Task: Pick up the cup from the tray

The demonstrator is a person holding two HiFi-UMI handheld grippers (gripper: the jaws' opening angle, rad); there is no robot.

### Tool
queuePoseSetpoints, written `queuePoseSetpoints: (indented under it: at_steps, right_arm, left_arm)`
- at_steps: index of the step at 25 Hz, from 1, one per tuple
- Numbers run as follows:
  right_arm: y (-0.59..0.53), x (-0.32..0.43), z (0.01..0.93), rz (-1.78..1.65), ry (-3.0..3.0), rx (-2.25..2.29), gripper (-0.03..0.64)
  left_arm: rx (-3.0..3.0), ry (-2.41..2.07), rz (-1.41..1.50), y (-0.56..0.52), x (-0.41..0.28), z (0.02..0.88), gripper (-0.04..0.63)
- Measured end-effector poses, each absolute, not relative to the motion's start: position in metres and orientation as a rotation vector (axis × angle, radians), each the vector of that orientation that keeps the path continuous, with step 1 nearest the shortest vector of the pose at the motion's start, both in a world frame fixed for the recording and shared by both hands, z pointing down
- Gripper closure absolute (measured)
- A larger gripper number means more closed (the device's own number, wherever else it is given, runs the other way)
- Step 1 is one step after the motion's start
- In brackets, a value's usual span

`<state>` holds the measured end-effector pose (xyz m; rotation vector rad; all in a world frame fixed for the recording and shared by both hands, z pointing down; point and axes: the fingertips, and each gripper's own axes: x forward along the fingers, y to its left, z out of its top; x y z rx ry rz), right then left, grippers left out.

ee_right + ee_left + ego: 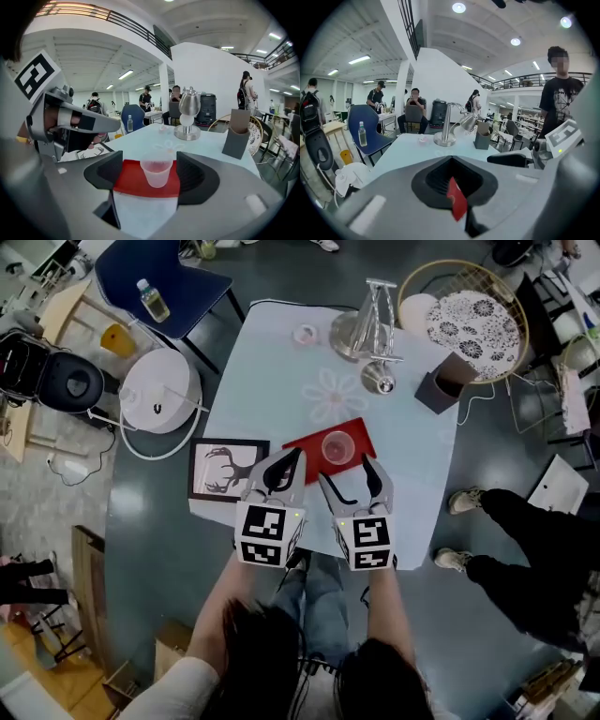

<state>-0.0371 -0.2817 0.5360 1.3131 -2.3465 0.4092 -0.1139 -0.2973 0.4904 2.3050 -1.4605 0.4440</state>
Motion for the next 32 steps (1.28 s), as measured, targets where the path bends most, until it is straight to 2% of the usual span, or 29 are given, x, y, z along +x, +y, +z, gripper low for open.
queuePoseSetpoints:
  at_steps: [8, 20, 21, 23, 24, 32]
  right_arm:
    - [-0.302, -0.043, 0.576, 0.41, -2.339, 1.265, 0.219]
    - [-0.313, -0.058, 0.603, 0.449, -2.334, 1.202, 0.212]
    - [-0.316, -0.057, 0.602, 0.438, -2.328, 1.212, 0.218]
    - [-0.321, -0.053, 0.6, 0.422, -2.319, 1.239, 0.289]
    - [-0.322, -0.052, 0.599, 0.417, -2.316, 1.241, 0.298]
    - [-0.319, -0.049, 0.596, 0.413, -2.327, 1.232, 0.308]
  left_arm:
    - [2.263, -1.493, 0.484, -0.309, -0.125, 0.524, 0.595]
    - [2.184, -1.503, 0.541, -0.314, -0.131, 0.556, 0.595]
    - [2.178, -1.503, 0.539, -0.314, -0.131, 0.557, 0.595]
    - [2.167, -1.505, 0.525, -0.316, -0.13, 0.557, 0.595]
    - [2.163, -1.507, 0.522, -0.316, -0.129, 0.557, 0.595]
    - [2.154, -1.524, 0.539, -0.317, -0.125, 0.556, 0.595]
